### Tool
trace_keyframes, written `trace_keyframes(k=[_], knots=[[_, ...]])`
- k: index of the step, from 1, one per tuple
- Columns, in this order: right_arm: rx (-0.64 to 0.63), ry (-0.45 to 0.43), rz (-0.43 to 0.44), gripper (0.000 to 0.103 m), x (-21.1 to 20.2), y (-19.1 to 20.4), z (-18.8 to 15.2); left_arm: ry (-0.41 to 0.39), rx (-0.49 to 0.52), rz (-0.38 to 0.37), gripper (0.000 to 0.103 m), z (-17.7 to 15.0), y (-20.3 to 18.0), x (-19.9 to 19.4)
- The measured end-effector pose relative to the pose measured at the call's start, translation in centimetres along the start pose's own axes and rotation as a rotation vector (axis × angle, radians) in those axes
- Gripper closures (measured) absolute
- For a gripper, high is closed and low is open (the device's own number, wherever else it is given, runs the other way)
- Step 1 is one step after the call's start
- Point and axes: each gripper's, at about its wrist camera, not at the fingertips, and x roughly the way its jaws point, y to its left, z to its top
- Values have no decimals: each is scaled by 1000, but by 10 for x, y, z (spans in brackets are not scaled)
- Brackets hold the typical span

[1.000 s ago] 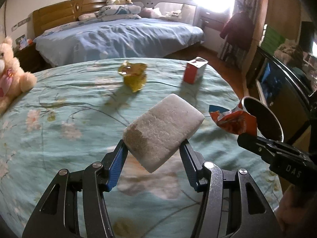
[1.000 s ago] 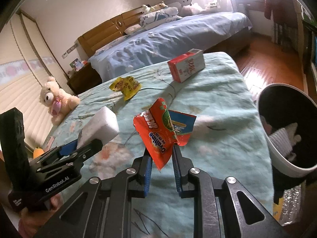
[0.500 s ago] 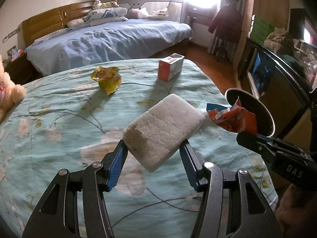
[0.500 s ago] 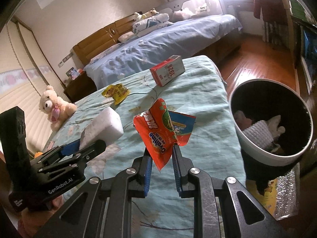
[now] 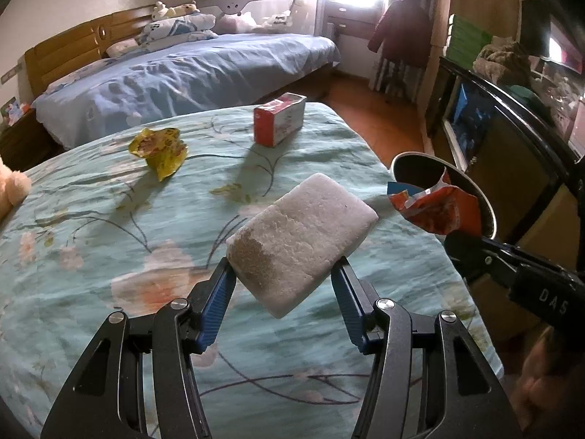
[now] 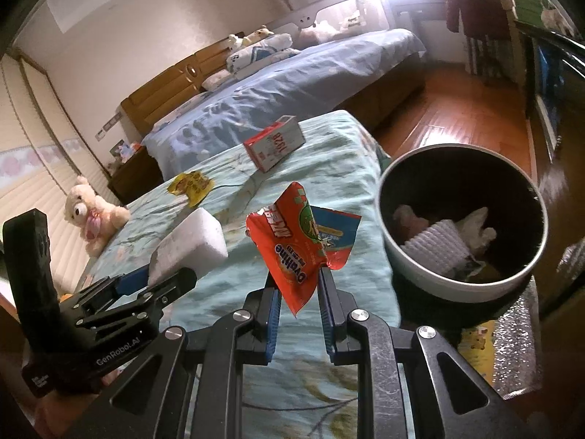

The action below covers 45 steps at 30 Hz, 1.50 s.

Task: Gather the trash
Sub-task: 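Carry the sponge and orange snack bag over the bin opening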

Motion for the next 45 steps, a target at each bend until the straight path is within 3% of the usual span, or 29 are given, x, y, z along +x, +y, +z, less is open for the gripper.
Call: trace_keyframes(k=[25, 45], knots=[[101, -38, -84, 83, -21, -69, 10, 21, 82, -58, 49, 15, -54, 18], [152, -54, -120, 83, -32, -103, 14, 26, 152, -88, 49, 27, -96, 30]])
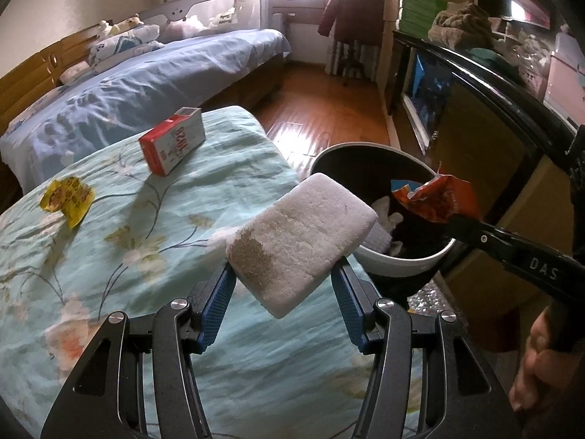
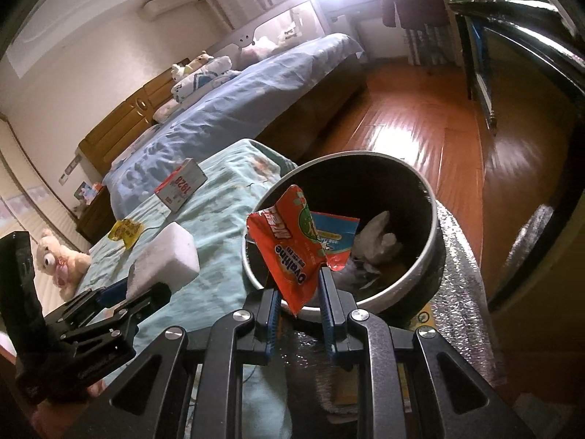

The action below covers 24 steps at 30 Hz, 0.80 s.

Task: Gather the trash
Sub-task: 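Carry the sponge and orange snack bag over the bin opening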

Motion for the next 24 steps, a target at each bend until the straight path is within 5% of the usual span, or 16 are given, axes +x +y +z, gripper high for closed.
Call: trace_keyframes(k=[24], knots=[[37, 1, -44, 82, 13, -29, 18, 24, 83, -19, 49, 29, -43, 35]])
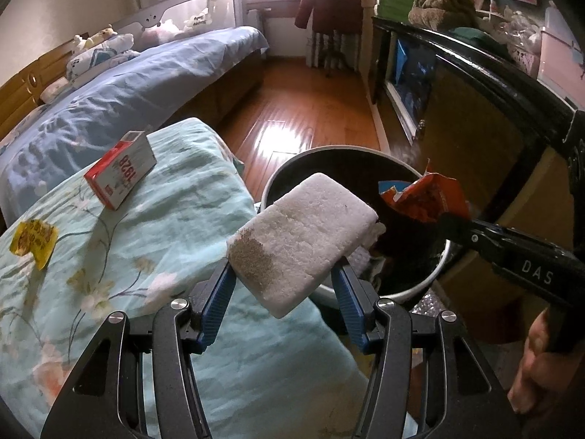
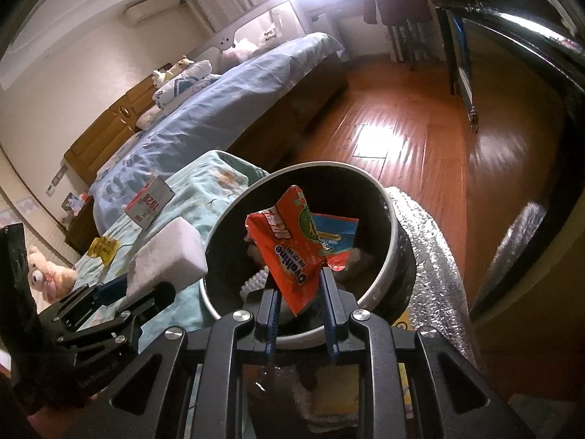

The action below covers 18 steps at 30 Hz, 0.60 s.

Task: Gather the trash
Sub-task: 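Carry the sponge and orange snack bag over the bin opening, then open both grippers over the bin to drop the sponge and snack bag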

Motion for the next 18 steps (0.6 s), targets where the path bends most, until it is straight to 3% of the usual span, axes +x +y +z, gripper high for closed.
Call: trace_keyframes(k=[18], knots=[[5, 29, -14, 80, 19, -11, 15, 35, 12, -19, 47, 15, -8, 22]])
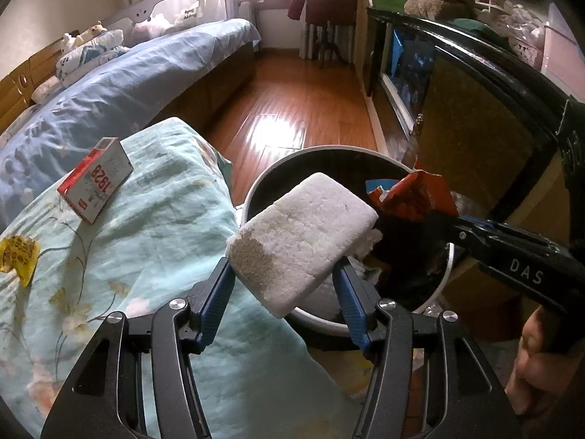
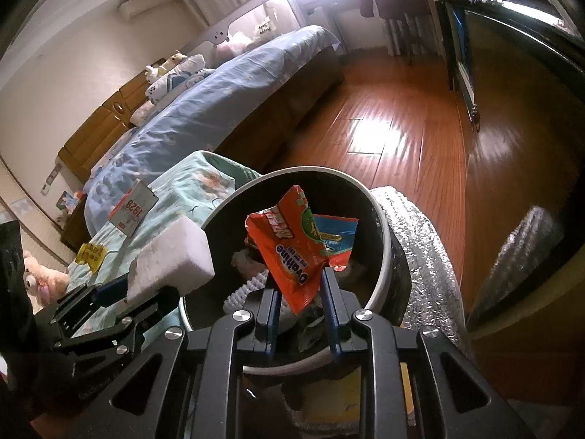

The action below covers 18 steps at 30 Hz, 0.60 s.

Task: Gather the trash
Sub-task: 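Open both grippers over the bin to drop the sponge and snack bag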

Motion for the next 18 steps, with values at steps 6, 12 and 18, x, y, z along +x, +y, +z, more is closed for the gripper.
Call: trace_keyframes(k=[6, 12, 18], knots=[[1, 14, 2, 79, 5, -1, 2, 2, -1, -7, 44, 3, 0, 2], [25, 15, 10, 55, 3, -5, 5, -4, 5, -6, 37, 4, -1, -2], [34, 4, 22, 44, -4, -2, 4, -14, -14, 2, 29, 1, 4, -11]])
